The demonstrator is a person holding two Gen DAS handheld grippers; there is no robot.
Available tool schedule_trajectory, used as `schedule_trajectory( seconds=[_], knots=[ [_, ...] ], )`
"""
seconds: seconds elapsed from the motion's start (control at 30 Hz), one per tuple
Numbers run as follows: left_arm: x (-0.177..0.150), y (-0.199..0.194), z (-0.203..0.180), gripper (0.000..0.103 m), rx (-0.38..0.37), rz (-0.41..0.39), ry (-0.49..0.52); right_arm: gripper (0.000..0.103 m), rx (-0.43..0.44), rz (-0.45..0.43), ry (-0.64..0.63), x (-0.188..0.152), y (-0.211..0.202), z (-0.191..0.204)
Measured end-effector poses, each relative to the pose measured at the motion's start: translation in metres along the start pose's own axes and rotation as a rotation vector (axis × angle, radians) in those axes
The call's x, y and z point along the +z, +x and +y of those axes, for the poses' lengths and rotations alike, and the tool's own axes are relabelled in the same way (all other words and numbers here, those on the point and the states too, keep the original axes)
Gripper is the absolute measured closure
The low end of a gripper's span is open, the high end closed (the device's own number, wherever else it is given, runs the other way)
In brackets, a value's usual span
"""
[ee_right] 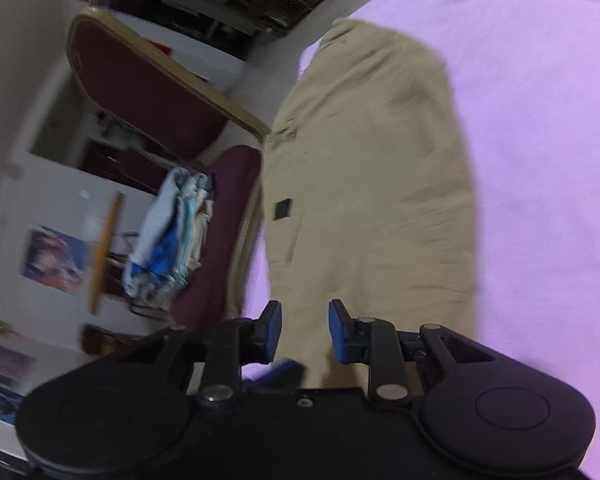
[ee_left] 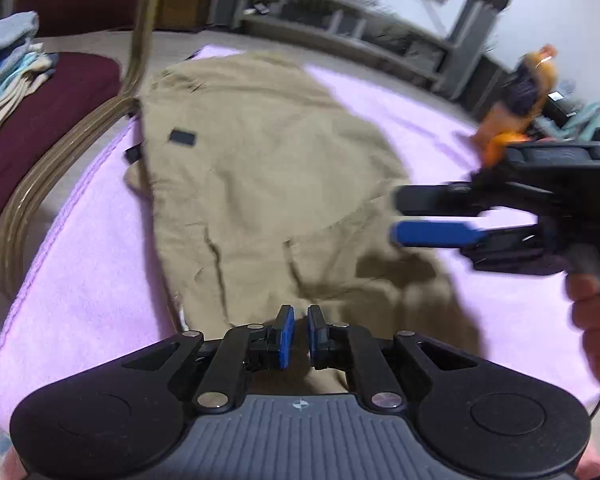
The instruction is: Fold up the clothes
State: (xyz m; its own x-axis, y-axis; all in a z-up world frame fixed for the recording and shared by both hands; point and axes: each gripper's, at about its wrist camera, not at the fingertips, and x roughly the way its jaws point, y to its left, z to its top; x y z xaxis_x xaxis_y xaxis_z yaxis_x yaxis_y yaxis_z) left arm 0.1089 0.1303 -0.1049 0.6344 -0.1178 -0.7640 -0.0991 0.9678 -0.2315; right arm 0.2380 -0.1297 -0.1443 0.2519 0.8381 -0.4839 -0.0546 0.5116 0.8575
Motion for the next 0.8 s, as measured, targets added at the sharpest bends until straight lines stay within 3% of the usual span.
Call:
schedule_trajectory(
  seconds=[0.07,0.1,0.17,0.27,0.33,0.4,0.5,0.7,0.8],
  knots=[
    [-0.001,0.013,0.005,0.094,0.056,0.023,-0.027,0.08,-0.015,0.005,0.131,0.004,0.029,-0.033],
    [-0.002,0.018,0.009,0.09,0.083,0.033,-0.047,0.103,-0.041,-0.018,0.17,0.005,0.033,-0.05],
    [-0.002,0.015,0.015,0.09,0.077,0.033,-0.083,0.103,0.013,-0.139,0.282,0.0,0.015,-0.079],
    [0.0,0.007,0.019,0.092,0.098,0.037,-0.115,0.103,-0.106,-0.347,0.34,-0.002,-0.036,-0.089],
    [-0.002,-0.007,0.017,0.096,0.074,0.012,-0.13,0.088,-0.183,-0.394,0.34,0.0,-0.062,-0.086],
    [-0.004,-0.021,0.013,0.095,0.043,-0.024,-0.122,0.085,-0.181,-0.381,0.272,0.005,-0.068,-0.072],
    [0.005,-0.019,0.005,0.095,0.061,-0.051,-0.084,0.086,-0.165,-0.349,0.171,0.012,-0.066,-0.048],
    [0.029,0.015,0.016,0.096,0.138,-0.06,-0.091,0.085,-0.091,-0.187,0.096,0.036,0.005,-0.019],
    [0.034,0.032,0.03,0.096,0.128,-0.021,-0.137,0.085,-0.041,-0.075,0.091,0.037,0.042,-0.019]
  ],
)
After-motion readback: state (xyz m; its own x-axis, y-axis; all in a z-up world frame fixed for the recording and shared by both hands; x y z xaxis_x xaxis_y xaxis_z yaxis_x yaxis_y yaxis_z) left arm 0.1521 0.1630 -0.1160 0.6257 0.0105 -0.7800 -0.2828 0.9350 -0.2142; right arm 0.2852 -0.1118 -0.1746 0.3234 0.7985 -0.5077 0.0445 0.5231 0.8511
